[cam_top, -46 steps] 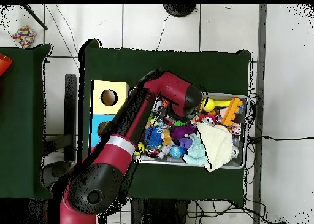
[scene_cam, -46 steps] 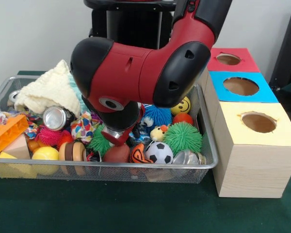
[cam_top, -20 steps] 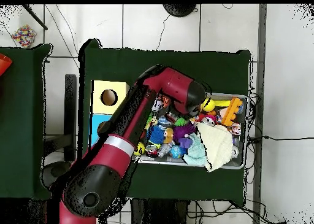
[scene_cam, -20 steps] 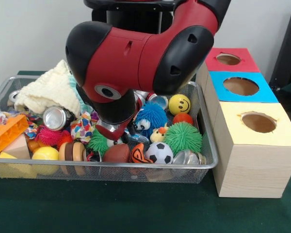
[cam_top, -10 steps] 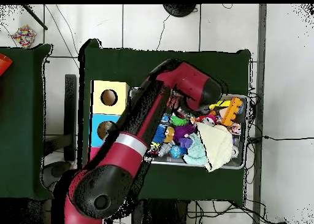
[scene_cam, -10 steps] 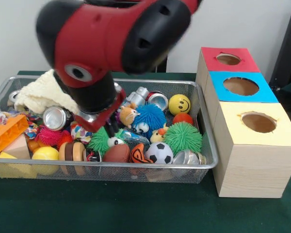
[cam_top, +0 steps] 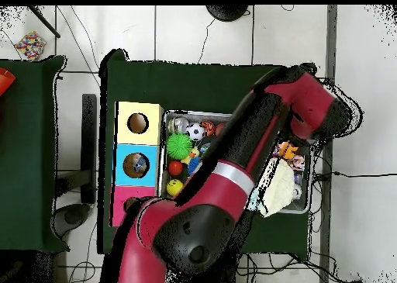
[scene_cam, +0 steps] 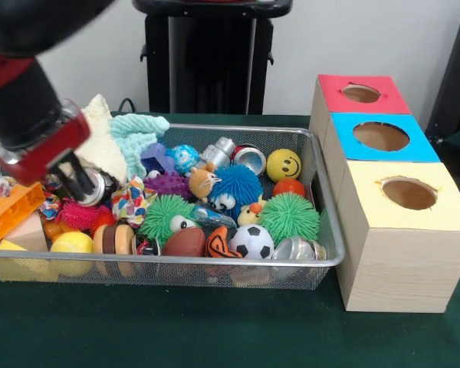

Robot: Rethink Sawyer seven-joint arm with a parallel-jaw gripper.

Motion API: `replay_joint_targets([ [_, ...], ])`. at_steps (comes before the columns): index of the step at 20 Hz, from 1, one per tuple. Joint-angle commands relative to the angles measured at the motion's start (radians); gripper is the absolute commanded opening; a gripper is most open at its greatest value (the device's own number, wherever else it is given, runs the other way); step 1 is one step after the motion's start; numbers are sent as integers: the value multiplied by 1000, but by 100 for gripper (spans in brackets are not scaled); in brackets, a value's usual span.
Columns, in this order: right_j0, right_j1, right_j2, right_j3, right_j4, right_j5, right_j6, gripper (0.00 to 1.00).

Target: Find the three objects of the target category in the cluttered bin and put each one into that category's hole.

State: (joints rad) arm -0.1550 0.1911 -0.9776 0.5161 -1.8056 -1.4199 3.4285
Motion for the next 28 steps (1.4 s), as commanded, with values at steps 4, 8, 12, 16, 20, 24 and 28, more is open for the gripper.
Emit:
replay_joint_targets([
  [4, -6, 47, 81, -105, 7, -94, -85, 0],
  [8, 40, 56, 64, -74, 16, -22, -41, 0],
  [12, 84, 57, 50, -37, 34, 63, 8, 0],
  [16, 121, 68, 32, -23, 33, 98, 69, 0],
  [20, 150, 81, 16, -15, 29, 121, 117, 0],
  [24, 179, 95, 3, -5, 24, 149, 150, 0],
  [28, 200, 114, -10, 5, 6, 140, 159, 0],
])
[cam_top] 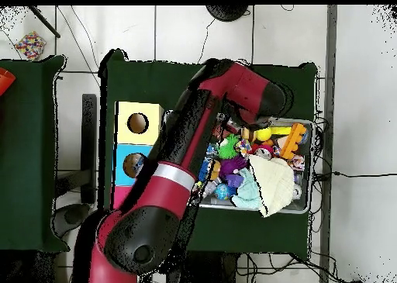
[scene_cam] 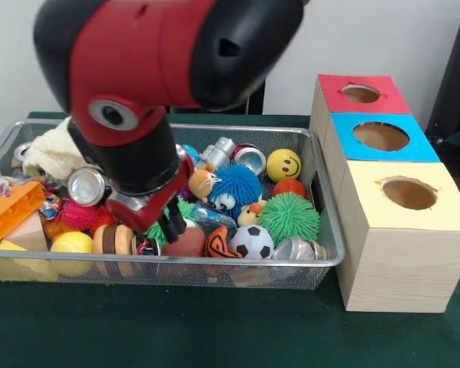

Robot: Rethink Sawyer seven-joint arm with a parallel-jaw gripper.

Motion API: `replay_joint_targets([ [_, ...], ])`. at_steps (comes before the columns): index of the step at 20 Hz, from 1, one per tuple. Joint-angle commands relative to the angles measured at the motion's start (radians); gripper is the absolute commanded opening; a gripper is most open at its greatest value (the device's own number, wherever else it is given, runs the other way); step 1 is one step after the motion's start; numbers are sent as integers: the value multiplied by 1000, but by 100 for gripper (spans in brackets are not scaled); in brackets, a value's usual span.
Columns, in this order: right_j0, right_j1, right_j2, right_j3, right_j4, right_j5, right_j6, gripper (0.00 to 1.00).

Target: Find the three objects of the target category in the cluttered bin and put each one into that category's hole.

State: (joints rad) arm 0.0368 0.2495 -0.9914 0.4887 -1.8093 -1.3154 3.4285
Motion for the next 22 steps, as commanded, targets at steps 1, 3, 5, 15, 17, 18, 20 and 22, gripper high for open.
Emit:
replay_joint_targets([
  [1, 10, 59, 1, 32, 6, 20, 165, 0],
  [3, 12, 74, -10, 23, -15, -58, 174, 0],
  [5, 14, 95, -30, 10, -41, -128, 184, 0],
  [15, 22, 126, -52, -5, -53, -255, 229, 0],
  [17, 18, 115, -31, -8, -30, -313, 251, 0],
  [18, 19, 106, -22, -5, -18, -321, 253, 0],
  [20, 21, 89, -5, 3, 11, -317, 260, 0],
  [22, 22, 75, 9, 11, 36, -310, 266, 0],
])
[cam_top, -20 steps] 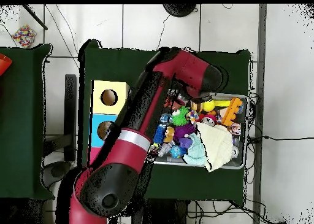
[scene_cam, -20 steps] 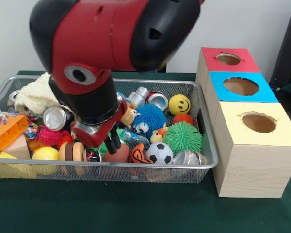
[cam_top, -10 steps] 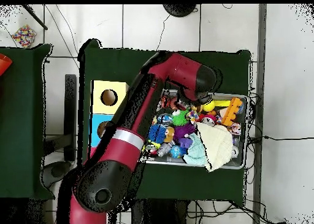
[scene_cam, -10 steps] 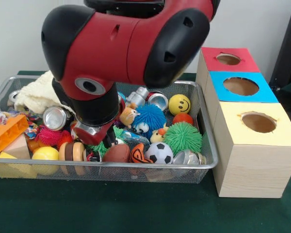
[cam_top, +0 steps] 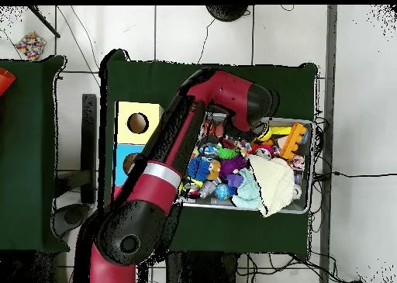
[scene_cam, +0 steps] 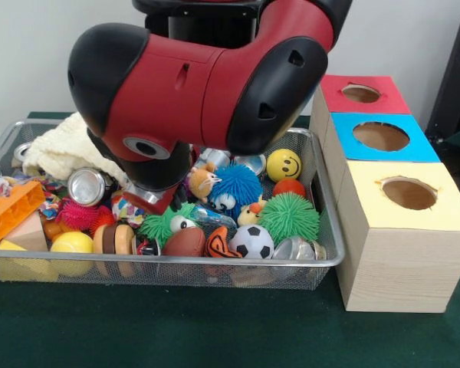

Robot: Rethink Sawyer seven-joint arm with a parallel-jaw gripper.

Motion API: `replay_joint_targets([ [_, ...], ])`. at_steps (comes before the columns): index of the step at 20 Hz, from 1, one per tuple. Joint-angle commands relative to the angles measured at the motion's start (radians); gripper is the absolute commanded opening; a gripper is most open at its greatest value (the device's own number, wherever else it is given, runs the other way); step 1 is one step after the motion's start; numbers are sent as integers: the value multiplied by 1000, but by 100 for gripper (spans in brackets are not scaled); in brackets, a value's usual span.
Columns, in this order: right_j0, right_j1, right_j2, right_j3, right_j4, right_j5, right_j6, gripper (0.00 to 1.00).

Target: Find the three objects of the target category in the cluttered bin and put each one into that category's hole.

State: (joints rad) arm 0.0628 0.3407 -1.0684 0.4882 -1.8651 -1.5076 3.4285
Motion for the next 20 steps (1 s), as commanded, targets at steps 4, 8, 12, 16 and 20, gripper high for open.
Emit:
replay_joint_targets([
  [4, 2, -31, 100, 32, 127, -103, 258, 0],
  [8, 8, -34, 103, 44, 152, -100, 254, 0],
  [12, 13, -34, 98, 45, 175, -80, 259, 0],
  [16, 14, -25, 83, 45, 174, -93, 260, 0],
  [20, 18, -20, 73, 45, 178, -94, 269, 0],
])
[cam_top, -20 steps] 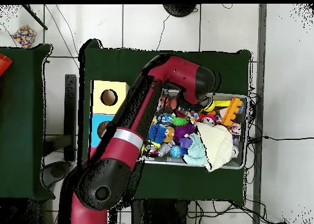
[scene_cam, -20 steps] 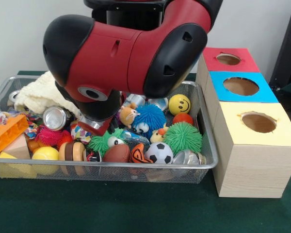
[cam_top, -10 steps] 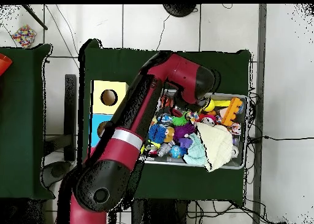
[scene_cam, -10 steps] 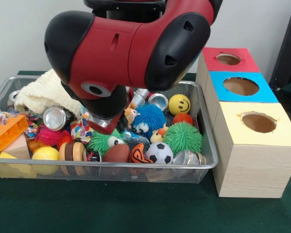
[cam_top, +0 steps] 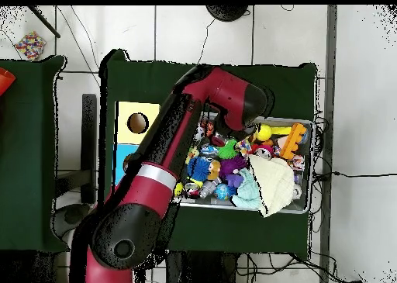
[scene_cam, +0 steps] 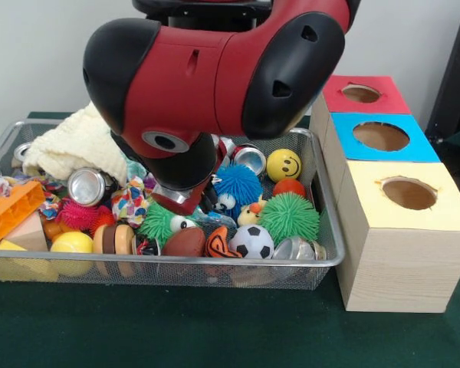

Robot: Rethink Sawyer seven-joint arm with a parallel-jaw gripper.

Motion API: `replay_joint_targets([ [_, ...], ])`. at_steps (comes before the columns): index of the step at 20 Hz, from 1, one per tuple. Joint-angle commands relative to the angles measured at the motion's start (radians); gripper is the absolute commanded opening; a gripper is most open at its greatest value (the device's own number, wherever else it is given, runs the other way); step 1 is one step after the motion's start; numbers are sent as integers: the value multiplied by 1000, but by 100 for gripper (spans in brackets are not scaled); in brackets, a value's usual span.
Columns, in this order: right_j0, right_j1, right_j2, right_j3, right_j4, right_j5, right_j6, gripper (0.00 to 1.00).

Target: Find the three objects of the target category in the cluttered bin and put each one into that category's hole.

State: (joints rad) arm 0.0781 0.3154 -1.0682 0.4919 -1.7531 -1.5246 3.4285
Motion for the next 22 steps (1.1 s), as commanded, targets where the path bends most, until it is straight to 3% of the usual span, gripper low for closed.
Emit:
replay_joint_targets([
  [1, 4, 5, 72, 42, 66, -76, 269, 0],
  [4, 10, 10, 69, 50, 61, -72, 257, 0],
  [5, 12, 12, 67, 53, 58, -71, 252, 100],
  [9, 17, 47, 44, 44, 21, -80, 235, 100],
  [22, 12, 98, 41, 49, 15, -16, 196, 100],
])
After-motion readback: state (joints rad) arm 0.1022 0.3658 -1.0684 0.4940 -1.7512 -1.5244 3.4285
